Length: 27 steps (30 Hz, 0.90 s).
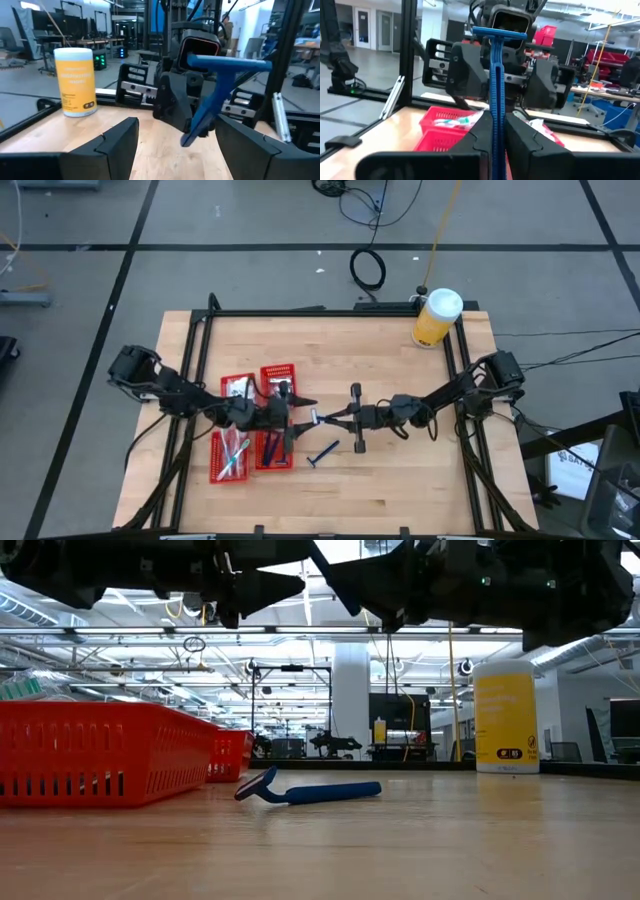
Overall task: Pick & Place Travel size toiletries
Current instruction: Put the blue razor into the bottom right red basket
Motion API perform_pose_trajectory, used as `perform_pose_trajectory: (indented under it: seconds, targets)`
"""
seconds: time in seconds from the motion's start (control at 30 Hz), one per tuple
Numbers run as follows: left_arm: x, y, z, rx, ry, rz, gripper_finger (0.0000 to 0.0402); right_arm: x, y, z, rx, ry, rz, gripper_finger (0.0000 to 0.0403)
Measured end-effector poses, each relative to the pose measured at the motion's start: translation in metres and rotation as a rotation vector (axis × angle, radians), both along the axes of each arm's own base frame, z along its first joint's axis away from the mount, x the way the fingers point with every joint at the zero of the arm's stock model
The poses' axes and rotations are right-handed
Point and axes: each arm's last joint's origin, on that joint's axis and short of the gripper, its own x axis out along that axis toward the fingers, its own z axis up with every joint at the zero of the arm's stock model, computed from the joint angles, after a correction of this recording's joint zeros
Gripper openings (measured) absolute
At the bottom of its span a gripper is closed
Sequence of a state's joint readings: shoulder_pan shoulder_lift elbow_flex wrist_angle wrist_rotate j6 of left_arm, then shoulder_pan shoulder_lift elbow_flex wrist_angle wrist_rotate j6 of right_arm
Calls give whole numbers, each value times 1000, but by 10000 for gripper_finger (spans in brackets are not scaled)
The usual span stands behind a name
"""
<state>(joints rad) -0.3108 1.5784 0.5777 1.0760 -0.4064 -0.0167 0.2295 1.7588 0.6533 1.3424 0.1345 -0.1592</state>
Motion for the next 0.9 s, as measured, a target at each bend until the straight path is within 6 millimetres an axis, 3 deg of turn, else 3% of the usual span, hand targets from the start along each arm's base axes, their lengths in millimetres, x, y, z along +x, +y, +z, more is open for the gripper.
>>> perform_pose_trajectory:
  seconds: [0.2,0.5,0.67,0.9]
  targets:
    - [10,5,5,-30,-22,-50,257,0,0,1,3,-8,0,20]
    - [32,-3,2,26,-9,-108,243,0,0,-1,-3,8,-4,20]
    - [29,-10,5,84,-13,-128,185,0,0,-1,-6,8,-4,20]
    - [26,-12,10,130,-19,-128,62,0,1,-1,-14,15,7,20]
